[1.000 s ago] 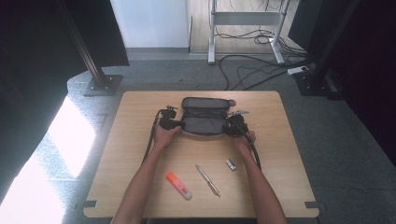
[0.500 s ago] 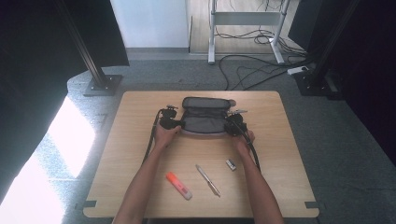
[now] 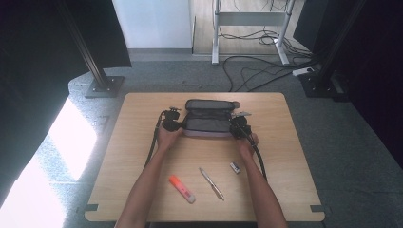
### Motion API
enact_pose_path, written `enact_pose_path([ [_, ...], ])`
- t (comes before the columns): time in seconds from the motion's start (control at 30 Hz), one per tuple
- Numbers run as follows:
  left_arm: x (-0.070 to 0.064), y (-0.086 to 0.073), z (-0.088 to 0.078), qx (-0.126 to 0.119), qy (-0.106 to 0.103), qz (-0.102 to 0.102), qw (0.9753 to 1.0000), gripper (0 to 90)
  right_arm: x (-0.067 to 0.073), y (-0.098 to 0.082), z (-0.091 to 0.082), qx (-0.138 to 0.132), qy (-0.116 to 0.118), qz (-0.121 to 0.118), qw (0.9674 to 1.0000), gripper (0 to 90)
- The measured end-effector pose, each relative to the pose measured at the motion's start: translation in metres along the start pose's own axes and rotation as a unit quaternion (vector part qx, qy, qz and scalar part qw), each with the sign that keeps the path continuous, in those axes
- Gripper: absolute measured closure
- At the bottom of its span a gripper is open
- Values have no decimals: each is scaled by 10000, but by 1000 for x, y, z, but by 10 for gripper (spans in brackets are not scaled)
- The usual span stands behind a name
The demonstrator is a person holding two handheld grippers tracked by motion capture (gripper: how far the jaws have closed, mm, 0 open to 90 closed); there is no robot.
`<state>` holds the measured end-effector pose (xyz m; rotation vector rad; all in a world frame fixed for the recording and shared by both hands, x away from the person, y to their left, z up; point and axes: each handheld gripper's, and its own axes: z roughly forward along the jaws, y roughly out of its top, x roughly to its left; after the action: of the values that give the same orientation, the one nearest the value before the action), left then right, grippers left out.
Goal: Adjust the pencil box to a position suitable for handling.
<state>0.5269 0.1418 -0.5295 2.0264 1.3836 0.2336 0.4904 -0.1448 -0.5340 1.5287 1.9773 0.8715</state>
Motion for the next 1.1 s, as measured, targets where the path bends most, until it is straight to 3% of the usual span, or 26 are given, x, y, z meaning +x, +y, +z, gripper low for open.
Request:
enact_pose_path([
  [0.23, -2, 0, -3, 1, -20, 47, 10000, 859, -1, -1, -5, -136, 9, -2, 9999, 862],
  [1.1, -12, 8, -49, -509, -138, 259, 9983, 874, 1, 10, -38, -627, 138, -16, 9979, 864],
])
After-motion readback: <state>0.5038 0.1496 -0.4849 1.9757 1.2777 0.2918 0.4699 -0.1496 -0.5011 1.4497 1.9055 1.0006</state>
